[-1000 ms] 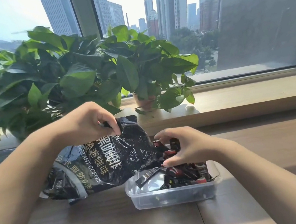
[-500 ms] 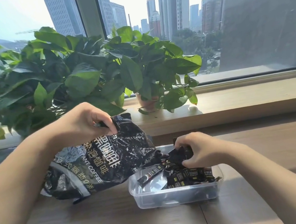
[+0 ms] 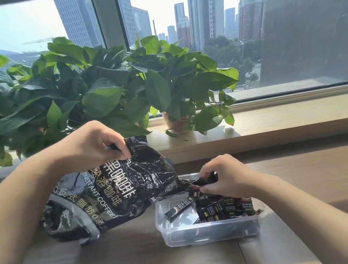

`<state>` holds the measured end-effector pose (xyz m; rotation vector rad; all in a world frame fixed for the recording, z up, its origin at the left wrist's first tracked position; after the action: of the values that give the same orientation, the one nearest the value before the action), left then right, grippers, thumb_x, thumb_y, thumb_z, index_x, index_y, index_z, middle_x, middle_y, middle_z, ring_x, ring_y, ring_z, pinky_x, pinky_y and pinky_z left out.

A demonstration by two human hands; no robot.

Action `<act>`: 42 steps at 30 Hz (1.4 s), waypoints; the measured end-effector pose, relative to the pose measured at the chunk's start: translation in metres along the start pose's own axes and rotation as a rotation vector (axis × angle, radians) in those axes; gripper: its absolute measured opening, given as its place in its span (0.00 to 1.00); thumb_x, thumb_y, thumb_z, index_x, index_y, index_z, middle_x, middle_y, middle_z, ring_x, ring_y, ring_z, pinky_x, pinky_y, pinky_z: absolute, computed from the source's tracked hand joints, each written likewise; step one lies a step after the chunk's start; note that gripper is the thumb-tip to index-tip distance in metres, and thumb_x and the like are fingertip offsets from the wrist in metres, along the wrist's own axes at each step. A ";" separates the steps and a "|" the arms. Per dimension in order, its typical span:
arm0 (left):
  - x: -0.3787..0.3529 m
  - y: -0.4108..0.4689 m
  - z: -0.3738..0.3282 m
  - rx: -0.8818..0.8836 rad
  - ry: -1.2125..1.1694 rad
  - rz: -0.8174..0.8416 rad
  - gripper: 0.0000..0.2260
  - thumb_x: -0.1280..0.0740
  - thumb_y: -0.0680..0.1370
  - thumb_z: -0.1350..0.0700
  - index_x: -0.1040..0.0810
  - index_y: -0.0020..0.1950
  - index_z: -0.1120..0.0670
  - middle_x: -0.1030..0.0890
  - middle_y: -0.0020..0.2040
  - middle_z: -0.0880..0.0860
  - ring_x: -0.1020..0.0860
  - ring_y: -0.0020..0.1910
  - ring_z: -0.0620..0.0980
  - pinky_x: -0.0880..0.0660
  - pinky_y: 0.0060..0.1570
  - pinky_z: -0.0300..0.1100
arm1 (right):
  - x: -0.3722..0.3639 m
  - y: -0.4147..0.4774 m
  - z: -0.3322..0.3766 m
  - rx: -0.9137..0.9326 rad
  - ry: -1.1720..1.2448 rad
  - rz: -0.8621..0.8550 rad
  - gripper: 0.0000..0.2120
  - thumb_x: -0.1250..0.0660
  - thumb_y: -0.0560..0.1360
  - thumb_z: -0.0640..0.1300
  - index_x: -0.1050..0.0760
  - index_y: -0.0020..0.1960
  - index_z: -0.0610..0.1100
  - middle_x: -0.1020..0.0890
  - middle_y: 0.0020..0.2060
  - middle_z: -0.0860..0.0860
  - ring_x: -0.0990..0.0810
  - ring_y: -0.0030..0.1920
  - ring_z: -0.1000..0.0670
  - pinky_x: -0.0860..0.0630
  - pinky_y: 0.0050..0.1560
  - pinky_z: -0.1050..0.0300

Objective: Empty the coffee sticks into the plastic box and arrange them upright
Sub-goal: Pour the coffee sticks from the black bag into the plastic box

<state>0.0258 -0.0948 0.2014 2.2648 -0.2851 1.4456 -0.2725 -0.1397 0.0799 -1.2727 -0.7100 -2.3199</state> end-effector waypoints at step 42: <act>0.002 -0.018 0.026 0.016 -0.203 -0.108 0.08 0.23 0.69 0.64 0.13 0.40 0.50 0.13 0.38 0.50 0.15 0.41 0.51 0.19 0.46 0.43 | 0.029 -0.023 -0.026 -0.265 -0.066 -0.109 0.14 0.31 0.77 0.54 0.19 0.59 0.49 0.18 0.54 0.56 0.21 0.56 0.54 0.23 0.58 0.55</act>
<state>0.0544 -0.0911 0.1892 2.4039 -0.2103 1.1703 -0.3169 -0.1395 0.0872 -1.4628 -0.5154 -2.5371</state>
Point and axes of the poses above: each hand's wrist, its own y-axis towards the middle knuckle, its own x-axis out of the back of the hand, z = x × y, the point moved 1 cm from there along y, towards the middle knuckle
